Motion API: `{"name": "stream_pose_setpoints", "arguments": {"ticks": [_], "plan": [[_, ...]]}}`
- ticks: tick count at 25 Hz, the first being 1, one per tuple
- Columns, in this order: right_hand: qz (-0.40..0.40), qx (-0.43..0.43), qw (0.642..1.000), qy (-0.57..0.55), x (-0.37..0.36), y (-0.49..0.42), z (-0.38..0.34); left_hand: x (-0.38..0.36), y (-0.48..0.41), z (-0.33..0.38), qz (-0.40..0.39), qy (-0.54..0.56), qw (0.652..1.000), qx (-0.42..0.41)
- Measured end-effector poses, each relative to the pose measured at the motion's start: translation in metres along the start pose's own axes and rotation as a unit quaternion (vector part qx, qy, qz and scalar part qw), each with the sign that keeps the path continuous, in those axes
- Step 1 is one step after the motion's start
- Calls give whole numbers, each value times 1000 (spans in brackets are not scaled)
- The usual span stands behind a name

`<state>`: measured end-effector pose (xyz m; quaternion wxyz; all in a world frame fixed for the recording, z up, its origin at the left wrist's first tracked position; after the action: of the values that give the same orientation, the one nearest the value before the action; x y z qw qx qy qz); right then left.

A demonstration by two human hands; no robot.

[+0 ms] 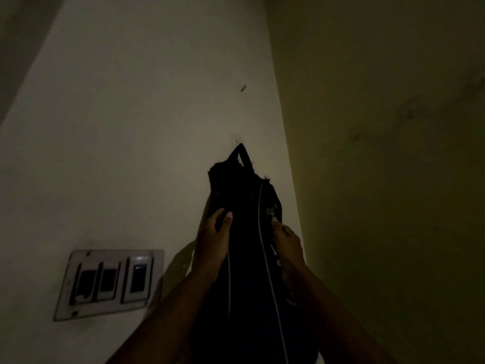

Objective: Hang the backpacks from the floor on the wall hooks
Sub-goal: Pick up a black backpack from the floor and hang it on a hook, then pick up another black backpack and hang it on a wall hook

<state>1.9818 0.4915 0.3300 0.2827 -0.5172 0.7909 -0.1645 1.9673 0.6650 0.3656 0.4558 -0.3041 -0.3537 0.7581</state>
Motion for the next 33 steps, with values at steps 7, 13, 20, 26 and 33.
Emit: {"name": "stream_pose_setpoints", "arguments": {"ticks": [7,13,20,26,33], "plan": [[91,-123,987,50,45,171,48,52,150,-46,-184,186,928,265],[144,-202,965,82,97,320,58,110,292,-41,-207,130,905,347],[180,-275,936,126,155,533,56,215,464,-2,-271,129,860,413],[258,-365,885,130,213,751,25,325,623,46,-317,89,807,489],[369,-435,810,135,259,958,3,435,780,118,-425,72,705,563]]}}
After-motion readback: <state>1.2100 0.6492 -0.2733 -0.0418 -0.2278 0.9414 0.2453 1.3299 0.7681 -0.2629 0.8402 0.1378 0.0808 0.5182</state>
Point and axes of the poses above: each hand's wrist, its own y-axis away from the middle knuckle, its own x-axis out of the back of the hand, z = x × y, the point moved 9 cm from there along -y, towards the middle knuckle, and after that the axes turned 9 degrees about z, right-handed, at the moved point
